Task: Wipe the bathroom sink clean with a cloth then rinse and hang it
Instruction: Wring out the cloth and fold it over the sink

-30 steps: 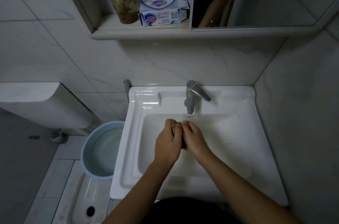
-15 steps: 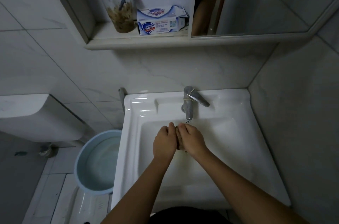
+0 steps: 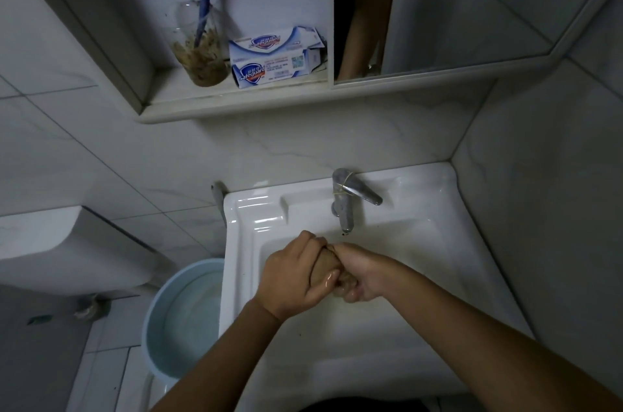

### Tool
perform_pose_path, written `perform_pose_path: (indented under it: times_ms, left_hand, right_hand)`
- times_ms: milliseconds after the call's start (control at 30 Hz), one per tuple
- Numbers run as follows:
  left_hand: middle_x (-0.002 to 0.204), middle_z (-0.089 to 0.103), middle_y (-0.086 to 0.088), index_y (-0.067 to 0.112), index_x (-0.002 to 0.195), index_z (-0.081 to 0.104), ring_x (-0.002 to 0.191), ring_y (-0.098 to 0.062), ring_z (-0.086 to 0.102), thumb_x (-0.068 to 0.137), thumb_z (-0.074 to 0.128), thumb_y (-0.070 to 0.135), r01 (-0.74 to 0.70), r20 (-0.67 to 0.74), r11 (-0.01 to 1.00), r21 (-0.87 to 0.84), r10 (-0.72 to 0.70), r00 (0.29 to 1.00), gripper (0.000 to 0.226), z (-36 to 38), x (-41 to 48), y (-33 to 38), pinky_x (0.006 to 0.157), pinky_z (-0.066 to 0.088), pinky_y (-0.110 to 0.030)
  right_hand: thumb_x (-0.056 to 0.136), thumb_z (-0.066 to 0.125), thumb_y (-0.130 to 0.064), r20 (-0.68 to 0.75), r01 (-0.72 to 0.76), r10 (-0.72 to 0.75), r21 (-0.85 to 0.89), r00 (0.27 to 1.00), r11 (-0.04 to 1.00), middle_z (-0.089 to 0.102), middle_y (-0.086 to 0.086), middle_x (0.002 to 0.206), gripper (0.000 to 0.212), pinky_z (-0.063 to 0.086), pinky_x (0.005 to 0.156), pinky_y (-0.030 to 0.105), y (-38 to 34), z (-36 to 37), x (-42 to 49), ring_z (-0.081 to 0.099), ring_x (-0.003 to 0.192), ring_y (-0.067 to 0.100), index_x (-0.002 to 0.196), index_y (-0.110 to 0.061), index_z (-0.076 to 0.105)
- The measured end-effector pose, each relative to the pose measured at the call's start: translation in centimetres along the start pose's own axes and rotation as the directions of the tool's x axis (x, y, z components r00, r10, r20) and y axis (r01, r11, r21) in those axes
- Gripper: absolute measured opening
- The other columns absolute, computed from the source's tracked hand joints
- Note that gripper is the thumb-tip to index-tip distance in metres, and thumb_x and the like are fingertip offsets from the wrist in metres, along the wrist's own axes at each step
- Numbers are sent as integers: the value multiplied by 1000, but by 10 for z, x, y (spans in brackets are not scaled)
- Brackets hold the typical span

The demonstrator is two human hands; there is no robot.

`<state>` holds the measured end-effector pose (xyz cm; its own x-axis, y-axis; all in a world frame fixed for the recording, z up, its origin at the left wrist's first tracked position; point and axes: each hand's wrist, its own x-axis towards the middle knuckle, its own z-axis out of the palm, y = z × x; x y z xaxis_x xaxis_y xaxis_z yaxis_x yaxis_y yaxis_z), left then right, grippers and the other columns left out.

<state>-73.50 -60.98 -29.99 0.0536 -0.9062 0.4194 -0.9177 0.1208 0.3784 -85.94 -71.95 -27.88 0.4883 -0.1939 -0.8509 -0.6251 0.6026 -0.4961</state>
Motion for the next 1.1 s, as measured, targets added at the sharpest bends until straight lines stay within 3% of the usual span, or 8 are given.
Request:
perform_pose_path:
  times_ms: [267, 433, 567, 700, 833, 933, 1033, 1100]
  left_hand:
    - [55, 62, -4, 16, 69, 57, 53, -26, 61, 98, 32, 45, 529, -60, 846, -70, -533, 844, 47, 29, 28, 22, 54, 50, -38]
    - [62, 61, -9, 12, 63, 51, 56, -20, 55, 101, 40, 27, 800, 229, 365, -475, -827, 514, 42, 45, 39, 50, 56, 44, -32]
    - [51, 44, -6, 11, 65, 46, 37, -16, 38, 104, 39, 28, 820, 500, 18, -572, -784, 367, 43, 40, 37, 49, 39, 29, -21]
    - [55, 50, -7, 12, 65, 46, 41, -17, 44, 104, 34, 35, 871, 519, 145, -469, -753, 405, 48, 33, 37, 41, 43, 35, -23]
    - [72, 66, -2, 18, 75, 55, 73, -22, 64, 101, 26, 56, 835, 326, 506, -216, -769, 550, 54, 32, 24, 39, 72, 52, -39]
    - [75, 68, 4, 26, 99, 53, 71, -17, 65, 99, 23, 59, 664, 157, 724, -185, -645, 748, 45, 27, 11, 42, 69, 53, -39]
    - [98, 70, 9, 25, 122, 53, 79, -14, 65, 100, 32, 53, 431, 68, 878, -210, -427, 902, 41, 22, 0, 40, 66, 48, -30]
    - [101, 68, 6, 21, 120, 55, 77, -19, 65, 98, 39, 49, 310, 10, 928, -206, -315, 949, 39, 19, -4, 32, 63, 50, -32]
  right_hand:
    - [98, 43, -30, -432, 284, -352, -216, 830, 934, 61, 4, 70, 30, 41, 56, 27, 3, 10, 8, 56, 62, 19, 81, -14, 61]
    - [99, 41, -34, -619, 352, -523, -387, 586, 852, 57, 0, 52, 49, 42, 56, 30, 18, -2, 11, 56, 54, 18, 56, -15, 54]
    - [103, 41, -37, -511, 413, -693, -561, 509, 717, 51, -1, 54, 50, 39, 55, 30, 37, -9, 9, 50, 53, 12, 57, -21, 48]
    - [105, 37, -42, -434, 489, -693, -496, 576, 717, 57, -3, 68, 37, 41, 59, 26, 48, -9, 11, 55, 63, 8, 81, -19, 54]
    - [104, 39, -40, -464, 401, -697, -586, 547, 704, 53, -1, 57, 50, 38, 55, 29, 47, -9, 12, 51, 56, 12, 58, -20, 48]
    - [102, 39, -43, -499, 320, -459, -342, 735, 884, 61, 4, 60, 53, 42, 58, 28, 35, -12, 15, 57, 57, 20, 61, -16, 57]
    - [97, 41, -42, -140, 114, -116, -16, 983, 993, 44, -2, 47, 42, 23, 41, 19, 26, -20, 9, 33, 40, 12, 65, -22, 56]
    - [95, 35, -34, 142, -53, 61, -55, 988, 997, 32, -6, 44, 41, 9, 39, 17, 22, -27, 1, 20, 38, 7, 57, -23, 47]
